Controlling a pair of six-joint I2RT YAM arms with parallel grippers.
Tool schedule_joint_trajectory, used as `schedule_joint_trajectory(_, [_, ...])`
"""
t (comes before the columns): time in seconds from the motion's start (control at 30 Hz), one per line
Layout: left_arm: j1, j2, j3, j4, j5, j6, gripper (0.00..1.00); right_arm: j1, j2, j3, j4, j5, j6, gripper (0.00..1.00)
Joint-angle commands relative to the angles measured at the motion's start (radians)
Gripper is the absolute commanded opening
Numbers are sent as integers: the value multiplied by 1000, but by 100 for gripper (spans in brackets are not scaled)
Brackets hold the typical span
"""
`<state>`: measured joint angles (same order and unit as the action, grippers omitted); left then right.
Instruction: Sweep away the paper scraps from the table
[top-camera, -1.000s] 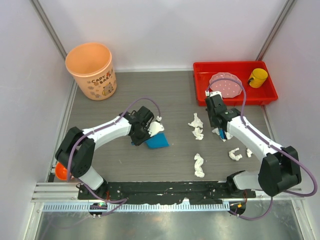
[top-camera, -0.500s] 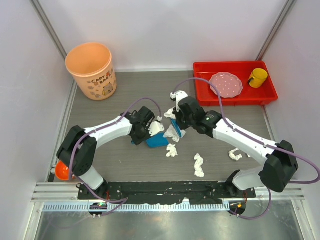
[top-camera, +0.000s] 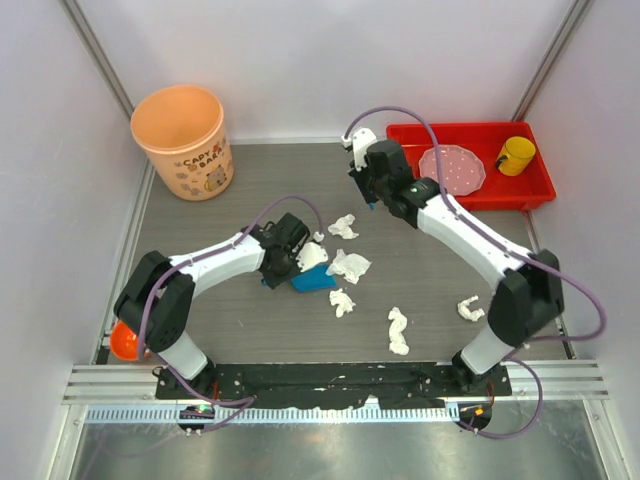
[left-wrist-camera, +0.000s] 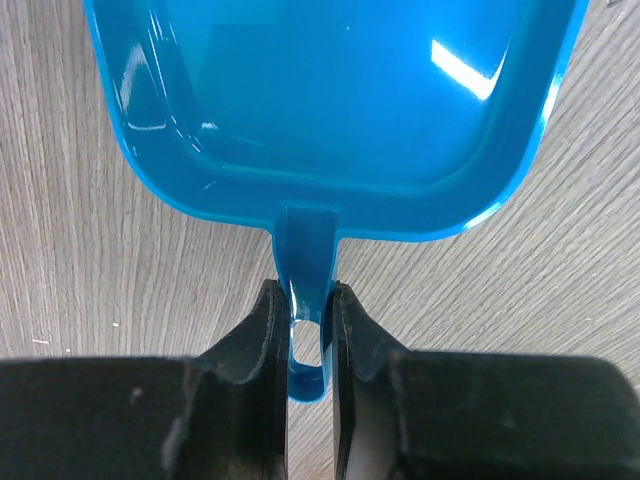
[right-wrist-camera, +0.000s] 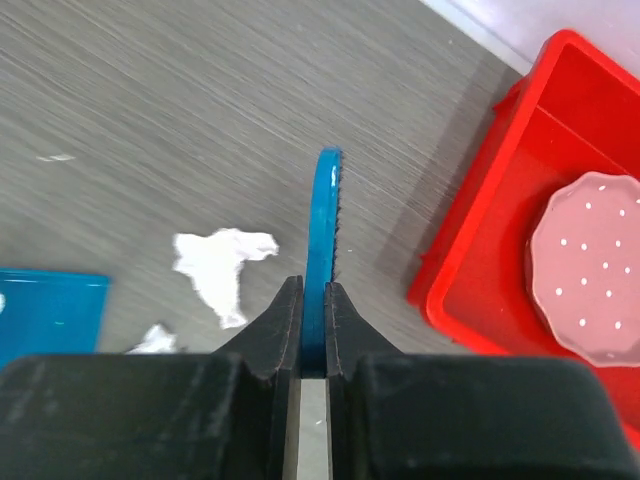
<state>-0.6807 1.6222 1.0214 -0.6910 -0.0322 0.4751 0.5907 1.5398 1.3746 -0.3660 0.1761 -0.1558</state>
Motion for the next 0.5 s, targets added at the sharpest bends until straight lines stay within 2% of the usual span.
schedule_joint_trajectory(0.0, [0, -1, -7, 42, -11, -27, 0, -31, 173, 64, 55, -61, -171, 1])
schedule_joint_trajectory(0.1, [10, 47, 12, 74, -49, -27, 0, -29, 210, 58, 19, -95, -105, 1])
schedule_joint_trajectory(0.2, [24, 129, 78, 74, -87, -33, 0, -25, 191, -34, 103, -162, -28, 1])
schedule_joint_trajectory(0.23, [38, 151, 100, 70, -95, -38, 0, -20, 174, -55, 126, -244, -19, 1])
schedule_joint_trajectory(0.47, [96, 238, 217, 68, -54, -46, 0, 96, 132, -132, 216, -285, 42, 1])
